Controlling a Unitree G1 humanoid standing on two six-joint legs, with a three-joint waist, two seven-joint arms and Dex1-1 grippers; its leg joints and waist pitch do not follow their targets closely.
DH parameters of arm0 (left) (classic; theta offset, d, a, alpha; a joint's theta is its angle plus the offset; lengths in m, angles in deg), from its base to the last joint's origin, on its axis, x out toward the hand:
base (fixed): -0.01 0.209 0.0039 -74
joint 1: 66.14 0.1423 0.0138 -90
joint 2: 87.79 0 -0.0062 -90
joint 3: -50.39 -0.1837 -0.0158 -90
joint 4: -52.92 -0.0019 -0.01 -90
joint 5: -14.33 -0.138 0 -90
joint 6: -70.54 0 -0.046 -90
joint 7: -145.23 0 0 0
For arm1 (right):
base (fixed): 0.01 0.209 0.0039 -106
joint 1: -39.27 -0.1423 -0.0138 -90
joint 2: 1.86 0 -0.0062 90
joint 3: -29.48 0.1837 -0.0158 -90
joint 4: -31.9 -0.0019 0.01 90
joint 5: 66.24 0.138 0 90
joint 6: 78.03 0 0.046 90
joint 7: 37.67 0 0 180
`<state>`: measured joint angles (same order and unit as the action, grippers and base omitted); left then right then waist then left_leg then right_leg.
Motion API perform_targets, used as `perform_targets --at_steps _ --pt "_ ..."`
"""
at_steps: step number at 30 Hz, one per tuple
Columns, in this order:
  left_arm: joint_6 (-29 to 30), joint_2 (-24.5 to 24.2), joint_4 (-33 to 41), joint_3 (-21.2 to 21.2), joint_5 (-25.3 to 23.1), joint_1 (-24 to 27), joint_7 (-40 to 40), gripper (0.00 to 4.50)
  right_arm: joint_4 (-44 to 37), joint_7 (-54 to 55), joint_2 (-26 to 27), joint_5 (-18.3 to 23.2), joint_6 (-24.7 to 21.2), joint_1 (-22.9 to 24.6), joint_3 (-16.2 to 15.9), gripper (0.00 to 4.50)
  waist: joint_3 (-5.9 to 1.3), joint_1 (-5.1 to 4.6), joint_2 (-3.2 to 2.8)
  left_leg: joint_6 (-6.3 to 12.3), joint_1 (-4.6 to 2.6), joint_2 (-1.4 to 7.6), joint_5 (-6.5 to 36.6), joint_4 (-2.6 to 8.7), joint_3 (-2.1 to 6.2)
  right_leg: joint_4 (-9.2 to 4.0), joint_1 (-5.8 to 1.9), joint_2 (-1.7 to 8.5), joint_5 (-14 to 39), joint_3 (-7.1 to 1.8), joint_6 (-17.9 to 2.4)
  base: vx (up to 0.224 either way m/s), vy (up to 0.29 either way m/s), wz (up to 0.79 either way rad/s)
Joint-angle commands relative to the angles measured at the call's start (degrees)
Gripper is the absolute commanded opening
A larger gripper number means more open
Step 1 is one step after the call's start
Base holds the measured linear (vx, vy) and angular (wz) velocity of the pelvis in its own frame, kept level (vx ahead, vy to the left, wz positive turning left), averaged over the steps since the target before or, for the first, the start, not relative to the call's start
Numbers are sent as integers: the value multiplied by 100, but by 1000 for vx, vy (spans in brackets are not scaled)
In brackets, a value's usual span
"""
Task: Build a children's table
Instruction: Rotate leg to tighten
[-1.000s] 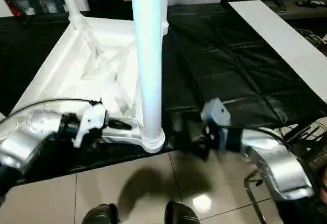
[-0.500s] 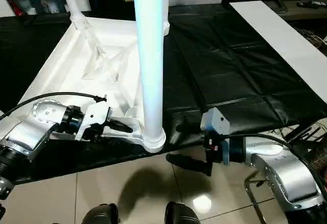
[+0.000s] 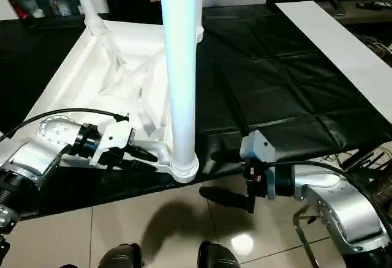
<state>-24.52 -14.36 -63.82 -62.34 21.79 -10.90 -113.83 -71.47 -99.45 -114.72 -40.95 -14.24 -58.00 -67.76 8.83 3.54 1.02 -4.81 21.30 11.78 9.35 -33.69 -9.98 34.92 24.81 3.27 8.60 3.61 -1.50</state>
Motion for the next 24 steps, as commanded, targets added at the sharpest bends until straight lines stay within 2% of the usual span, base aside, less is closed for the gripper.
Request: perform_targets --at_steps 1,3,4,9,12,13,14,15,17,18,19,20,21,22,23,24 --pt "53 16 -85 -51 -142 -2 -1 43 -156 -15 -31 41 -42 20 -26 450 -448 32 13 249 -42 74 1430 373 40 -578 -342 409 2776 -274 -660 0 0 0" --pt "49 10 -82 -62 -168 4 -6 33 -151 -5 -16 31 -37 10 -32 450 -443 33 14 249 -44 75 1440 377 43 -589 -338 414 2856 -276 -629 0 0 0" --pt "57 1 -75 -71 -199 9 10 10 -142 9 -3 20 -29 1 -34 450 -439 32 13 250 -49 77 1458 379 42 -595 -330 413 2898 -275 -618 0 0 0" --pt "155 -72 14 -121 -424 62 106 10 -51 198 146 -38 13 -95 3 450 -428 27 11 213 -59 80 1538 390 56 -619 -312 422 3141 -264 -541 0 0 0" --pt "429 -80 96 -115 -574 94 367 10 40 385 271 -108 38 -195 27 450 -416 20 14 188 -65 71 1580 392 59 -630 -300 415 3254 -255 -510 0 0 0" --pt "815 51 154 24 -588 125 809 10 159 550 379 -189 96 -283 54 450 -397 13 18 166 -78 68 1624 390 57 -650 -282 420 3395 -251 -481 0 0 0" --pt "825 61 157 35 -586 127 835 10 166 561 385 -197 101 -289 55 450 -393 13 11 151 -89 68 1669 383 55 -652 -271 422 3472 -249 -476 0 0 0" --pt "1002 189 237 178 -521 167 1145 10 275 712 461 -307 154 -377 66 450 -373 8 9 136 -129 51 1782 365 48 -705 -234 418 3727 -229 -432 0 0 0" --pt "1062 224 282 221 -486 186 1214 10 310 763 482 -344 169 -407 66 450 -377 3 23 118 -99 30 1775 370 75 -737 -276 439 3973 -198 -310 0 0 0" --pt "1110 239 347 240 -445 209 1217 10 354 796 501 -376 189 -444 63 450 -381 4 29 122 -87 36 1750 381 82 -740 -291 441 3963 -196 -268 0 0 0" --pt "1038 188 587 179 -410 324 1040 10 487 844 539 -472 278 -548 38 450 -385 -5 8 133 -75 51 1762 413 100 -740 -307 445 3879 -176 -250 0 0 0" --pt "875 146 692 122 -407 385 887 10 577 831 558 -517 344 -619 7 450 -396 -54 34 136 -17 65 1745 450 126 -721 -370 451 3691 -155 -282 0 0 0" --pt "759 119 750 85 -409 419 787 10 638 818 570 -543 386 -667 -15 450 -404 -69 22 136 2 67 1742 457 140 -702 -385 462 3609 -146 -309 0 0 0" --pt "575 71 819 18 -374 469 572 10 757 769 594 -577 472 -752 -56 450 -398 -111 17 143 -1 77 1793 471 143 -706 -374 450 3500 -149 -337 0 0 0" --pt "561 55 848 -4 -362 487 510 10 816 747 611 -591 525 -789 -72 450 -406 -129 1 172 -65 82 1861 455 125 -710 -332 465 3396 -174 -420 0 0 0" --pt "548 40 885 -36 -333 505 406 10 934 666 644 -605 643 -864 -106 450 -419 -136 -4 189 -75 89 1813 453 117 -696 -338 463 3228 -191 -497 0 0 0"
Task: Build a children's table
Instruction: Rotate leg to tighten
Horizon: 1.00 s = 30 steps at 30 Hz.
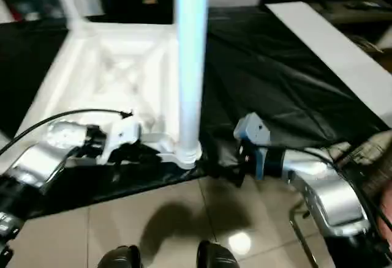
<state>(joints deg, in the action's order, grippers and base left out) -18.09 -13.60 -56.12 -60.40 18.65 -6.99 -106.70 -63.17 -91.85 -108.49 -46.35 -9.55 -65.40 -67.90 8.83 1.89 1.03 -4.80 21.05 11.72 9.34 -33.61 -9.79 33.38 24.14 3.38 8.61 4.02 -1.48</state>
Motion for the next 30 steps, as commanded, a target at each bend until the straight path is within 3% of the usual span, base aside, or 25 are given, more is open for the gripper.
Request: perform_targets --at_steps 1,4,7,9,10,12,17,19,26,30 --pt "-147 -30 117 -256 15 103 -409 10 236 -302 50 -22 292 -212 -142 450 -432 30 -7 235 -63 112 1721 442 77 -498 -255 442 2870 -257 -676 0 0 0" --pt "-206 -18 117 -323 74 49 -616 10 562 -849 143 195 454 -445 -216 450 -472 76 -30 385 -94 141 1329 404 11 -366 -269 422 1747 -317 -1170 17 -2 3" --pt "-340 -50 51 -411 -43 -45 -748 0 951 -1306 204 254 599 -708 -305 415 -483 126 0 485 -71 140 1036 384 -9 -295 -301 418 1290 -335 -1375 53 -13 7" --pt "-472 -63 -33 -461 -118 -115 -863 0 1224 -1681 207 246 658 -892 -421 412 -501 153 -3 530 -45 131 887 363 -13 -254 -327 424 1127 -333 -1437 26 -9 2" --pt "-515 -60 -71 -472 -130 -143 -909 0 1333 -1821 213 242 671 -969 -466 389 -496 171 10 556 -25 128 773 356 -15 -227 -338 421 989 -339 -1457 0 0 0" --pt "-581 -60 -131 -495 -153 -203 -1000 0 1563 -2041 237 200 742 -1129 -545 378 -493 182 11 566 -21 126 772 354 -17 -226 -340 423 1024 -331 -1465 0 0 0" --pt "-690 -85 -225 -553 -216 -309 -1176 0 2045 -2503 312 147 960 -1461 -655 333 -444 199 20 404 -51 140 1121 375 -7 -302 -299 435 1854 -323 -1282 0 0 0" --pt "-746 -75 -299 -556 -238 -362 -1215 0 2222 -2756 358 145 1030 -1591 -724 318 -445 211 23 372 -59 148 1149 381 -4 -311 -292 440 1943 -329 -1234 0 0 0" --pt "-811 -61 -356 -583 -267 -401 -1286 0 2460 -2974 491 92 1140 -1726 -833 256 -479 277 15 406 -52 154 962 375 -13 -253 -297 435 1541 -333 -1356 0 0 0" --pt "-781 -38 -341 -599 -285 -403 -1308 0 2601 -3113 564 68 1086 -1809 -938 228 -475 277 0 393 -46 153 1018 379 -10 -264 -302 435 1568 -326 -1388 0 0 0"
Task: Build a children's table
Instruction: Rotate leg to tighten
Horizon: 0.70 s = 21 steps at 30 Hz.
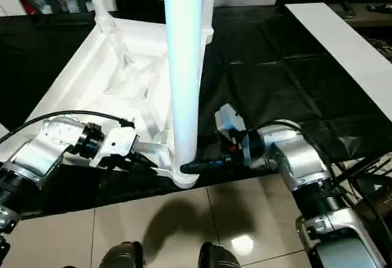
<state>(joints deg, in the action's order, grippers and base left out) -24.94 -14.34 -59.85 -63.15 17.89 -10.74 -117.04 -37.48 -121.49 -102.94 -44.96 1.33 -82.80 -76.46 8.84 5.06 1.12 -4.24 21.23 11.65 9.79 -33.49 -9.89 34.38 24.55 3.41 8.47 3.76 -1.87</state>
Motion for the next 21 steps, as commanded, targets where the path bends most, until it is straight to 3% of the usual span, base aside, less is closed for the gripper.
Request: perform_targets --at_steps 1,6,11,13,17,18,19,20,21 --pt "-101 44 16 -329 -224 -34 -283 0 127 -214 47 -99 -19 -109 -120 216 -469 -38 -13 312 -65 161 1029 374 4 -373 -342 434 1681 -300 -1323 0 0 0" --pt "-95 37 -32 -324 -260 -59 -266 0 150 -298 66 -86 -119 -118 -139 200 -470 -34 -10 295 -72 165 1023 377 4 -376 -340 435 1706 -305 -1299 0 0 0" --pt "556 27 191 -151 -119 69 -57 0 -219 -69 28 94 -659 66 -78 199 -459 -27 -23 275 -81 172 1037 386 6 -379 -330 431 1708 -308 -1314 0 0 0" --pt "1043 116 298 28 -109 88 387 0 -527 456 85 30 -846 254 -2 199 -446 -23 -18 251 -80 172 1049 394 6 -388 -328 431 1735 -315 -1292 0 0 0" --pt "1712 417 456 355 -113 91 1273 0 -1008 1667 454 -115 -1235 576 270 199 -356 -61 -27 84 -71 154 1436 451 36 -482 -309 438 2605 -317 -1001 0 0 0" --pt "1865 504 502 419 -144 94 1512 0 -1105 2017 591 -132 -1378 639 357 199 -337 -65 -28 37 -143 140 1693 446 41 -559 -244 443 3060 -306 -873 0 0 0" --pt "1978 555 546 457 -165 98 1657 0 -1184 2234 675 -146 -1493 680 413 199 -336 -79 -20 15 -137 118 1783 445 62 -575 -257 457 3320 -280 -800 0 0 0" --pt "2146 658 586 501 -181 94 1852 0 -1274 2511 805 -186 -1608 722 461 199 -324 -122 3 -67 -69 97 1787 479 102 -593 -315 464 3658 -247 -591 0 0 0" --pt "2146 658 586 501 -181 94 1852 0 -1274 2511 805 -186 -1608 722 461 199 -323 -142 3 -77 -67 90 1804 484 112 -623 -309 464 3781 -231 -498 0 0 0"
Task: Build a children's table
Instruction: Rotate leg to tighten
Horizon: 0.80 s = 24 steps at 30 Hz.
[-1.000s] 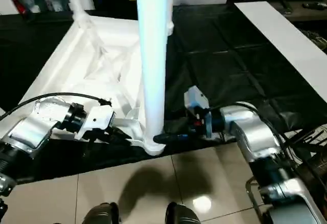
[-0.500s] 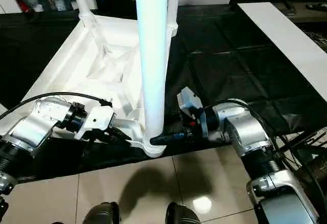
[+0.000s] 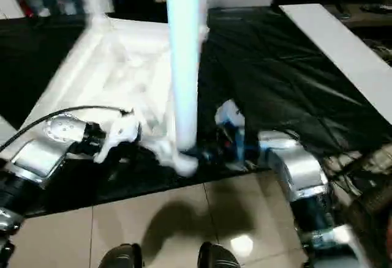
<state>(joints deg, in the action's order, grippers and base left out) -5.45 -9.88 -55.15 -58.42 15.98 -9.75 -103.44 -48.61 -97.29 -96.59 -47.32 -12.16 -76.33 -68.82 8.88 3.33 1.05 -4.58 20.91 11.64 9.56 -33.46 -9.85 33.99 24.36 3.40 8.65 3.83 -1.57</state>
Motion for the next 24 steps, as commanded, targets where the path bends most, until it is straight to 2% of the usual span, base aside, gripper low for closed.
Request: perform_targets --at_steps 1,2,3,4,5,6,7,8,9,10,11,12,13,14,15,16,18,19,20,21,22,24 --pt "315 325 126 75 -17 -21 702 0 -220 314 281 -10 -330 100 -286 199 -340 -25 8 -23 -40 89 1860 482 125 -619 -287 487 3842 -230 -434 0 0 0" --pt "315 325 126 75 -17 -21 702 0 -220 314 281 -10 -330 100 -286 199 -330 -69 3 6 -31 91 1881 488 125 -633 -273 466 3779 -221 -417 0 0 0" --pt "490 480 139 139 -39 -44 951 0 -273 635 442 -89 -403 122 -253 198 -332 -99 -3 28 -60 89 1890 480 110 -650 -248 462 3687 -224 -446 0 0 0" --pt "710 740 123 239 -81 -96 1369 0 -283 1177 728 -204 -515 116 -183 198 -335 -110 -11 50 -64 84 1881 482 114 -655 -248 461 3641 -217 -465 0 0 0" --pt "887 1022 56 327 -135 -178 1804 0 -194 1767 1079 -334 -534 82 -104 198 -341 -153 15 31 -43 90 1776 492 103 -635 -250 442 3471 -217 -514 0 0 0" --pt "998 1204 10 381 -168 -233 2082 0 -126 2156 1314 -417 -540 57 -50 198 -331 -164 9 24 -44 84 1774 493 99 -652 -233 441 3481 -215 -520 0 0 0" --pt "998 1204 10 381 -168 -233 2082 0 -126 2156 1314 -417 -540 57 -50 198 -328 -179 10 12 -54 71 1821 485 108 -670 -227 453 3594 -205 -486 0 0 0" --pt "1037 1369 -86 426 -214 -307 2359 0 13 2581 1538 -577 -429 14 -16 198 -332 -175 18 48 -44 58 1809 494 119 -675 -250 456 3608 -202 -425 0 0 0" --pt "1059 1466 -139 449 -256 -353 2537 0 104 2865 1691 -664 -381 -12 16 198 -329 -183 6 57 -34 62 1787 498 112 -674 -241 456 3570 -214 -415 0 0 0" --pt "1152 1720 -241 504 -399 -465 3017 0 366 3823 2172 -911 -246 -93 158 198 -321 -207 8 49 -54 62 1854 498 109 -684 -197 452 3585 -219 -418 0 0 0" --pt "1171 1751 -247 507 -415 -476 3066 0 408 3967 2247 -936 -208 -107 189 198 -334 -230 -8 11 -77 43 1899 485 104 -696 -180 448 3597 -219 -423 0 0 0" --pt "1211 1821 -262 516 -450 -502 3175 0 502 4286 2413 -992 -125 -139 256 198 -356 -225 -3 17 -72 40 1844 484 117 -684 -204 457 3514 -218 -419 0 0 0" --pt "1203 1866 -262 503 -491 -521 3264 0 586 4534 2564 -1039 2 -169 282 198 -357 -215 -25 46 -47 49 1734 504 109 -658 -199 446 3261 -242 -431 0 0 0" --pt "1179 1862 -261 470 -517 -530 3264 0 626 4608 2608 -1083 143 -184 265 232 -372 -229 2 92 -40 51 1696 510 96 -637 -200 427 2998 -254 -462 0 0 0" --pt "1175 1859 -255 465 -525 -528 3260 0 625 4611 2613 -1098 162 -183 265 232 -375 -223 -11 113 -41 54 1672 511 92 -617 -205 424 2856 -262 -496 0 0 0" --pt "1157 1847 -225 443 -565 -517 3245 0 618 4627 2638 -1166 247 -180 265 254 -387 -215 -27 152 -38 69 1591 505 75 -583 -207 417 2494 -282 -590 0 0 0" --pt "1108 1761 -157 405 -615 -460 3140 0 592 4649 2659 -1194 395 -158 388 272 -412 -208 -23 192 -32 70 1446 496 53 -525 -234 400 2017 -300 -746 26 -3 3" --pt "1001 1642 -107 349 -612 -393 2952 0 575 4511 2552 -1174 515 -134 435 279 -428 -190 -28 277 -20 61 1255 483 35 -491 -258 402 1648 -310 -888 0 0 0" --pt "824 1453 -33 280 -576 -273 2631 0 513 4105 2311 -1109 803 -61 492 290 -436 -193 -15 304 -12 57 1197 476 23 -481 -272 402 1562 -316 -922 0 0 0" --pt "821 1449 -31 279 -575 -271 2625 0 512 4098 2306 -1109 808 -60 492 303 -444 -177 -14 337 2 53 1144 473 31 -470 -296 414 1517 -310 -935 0 0 0" --pt "695 1279 27 225 -526 -171 2336 0 427 3670 1988 -1090 1022 40 482 313 -457 -149 -3 425 28 49 925 458 21 -447 -344 415 1318 -315 -968 0 0 0" --pt "667 1221 47 216 -504 -136 2257 0 398 3520 1880 -1052 1082 78 490 320 -460 -145 -15 479 37 47 764 451 11 -426 -349 406 1149 -318 -1026 0 0 0"
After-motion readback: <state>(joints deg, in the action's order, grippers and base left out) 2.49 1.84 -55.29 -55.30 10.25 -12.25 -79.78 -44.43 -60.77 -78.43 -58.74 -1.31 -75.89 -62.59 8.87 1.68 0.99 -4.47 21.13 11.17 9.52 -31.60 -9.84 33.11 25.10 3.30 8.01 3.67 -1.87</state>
